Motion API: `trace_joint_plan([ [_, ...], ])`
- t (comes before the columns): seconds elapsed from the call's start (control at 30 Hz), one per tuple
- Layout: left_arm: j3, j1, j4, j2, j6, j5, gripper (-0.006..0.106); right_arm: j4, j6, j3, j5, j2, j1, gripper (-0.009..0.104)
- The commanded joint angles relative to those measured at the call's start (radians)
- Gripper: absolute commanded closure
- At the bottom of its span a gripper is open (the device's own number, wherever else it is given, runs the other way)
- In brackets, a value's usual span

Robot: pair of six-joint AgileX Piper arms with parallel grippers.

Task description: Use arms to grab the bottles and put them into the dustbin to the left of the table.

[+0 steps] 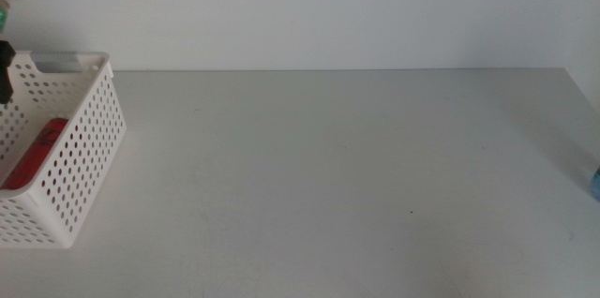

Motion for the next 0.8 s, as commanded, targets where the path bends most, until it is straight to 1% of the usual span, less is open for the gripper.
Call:
trace_joint_plan([
  [0.0,-0.036,-0.002,-0.029,-0.008,-0.024,-0.021,0.092,-0.012,-0.006,-0.01,-0.07,-0.021,-0.005,0.001],
  [0.1,-0.036,-0.002,-0.031,0.056,-0.023,0.018,0.092,-0.012,-0.006,-0.01,-0.07,-0.021,-0.005,0.001],
  [0.2,-0.036,-0.002,-0.056,0.114,-0.023,0.048,0.091,-0.012,-0.006,-0.01,-0.07,-0.021,-0.005,0.001],
  [0.27,-0.036,-0.002,-0.091,0.136,-0.022,0.048,0.087,-0.012,-0.006,-0.01,-0.07,-0.021,-0.005,0.001],
  [0.33,-0.036,-0.002,-0.133,0.149,-0.017,0.048,0.082,-0.012,-0.006,-0.01,-0.07,-0.021,-0.005,0.001],
  [0.4,-0.036,-0.002,-0.147,0.155,-0.014,0.048,0.071,-0.012,-0.006,-0.01,-0.07,-0.021,-0.005,0.001],
  [0.43,-0.036,-0.002,-0.15,0.155,-0.012,0.048,0.064,-0.012,-0.006,-0.01,-0.07,-0.021,-0.005,0.001],
  [0.53,-0.036,-0.002,-0.161,0.155,0.02,0.048,0.037,-0.012,-0.006,-0.01,-0.07,-0.021,-0.005,0.001],
  [0.6,-0.036,-0.002,-0.172,0.155,0.028,0.048,0.015,-0.012,-0.006,-0.01,-0.07,-0.021,-0.005,0.001],
  [0.63,-0.036,-0.002,-0.182,0.155,0.027,0.048,0.007,-0.012,-0.006,-0.01,-0.07,-0.021,-0.005,0.001],
  [0.7,-0.038,-0.007,-0.219,0.148,0.014,0.048,0.007,-0.012,-0.006,-0.01,-0.07,-0.021,-0.005,0.001],
  [0.77,-0.038,-0.021,-0.217,0.136,-0.012,0.048,0.007,-0.012,-0.006,-0.01,-0.07,-0.021,-0.005,0.001],
])
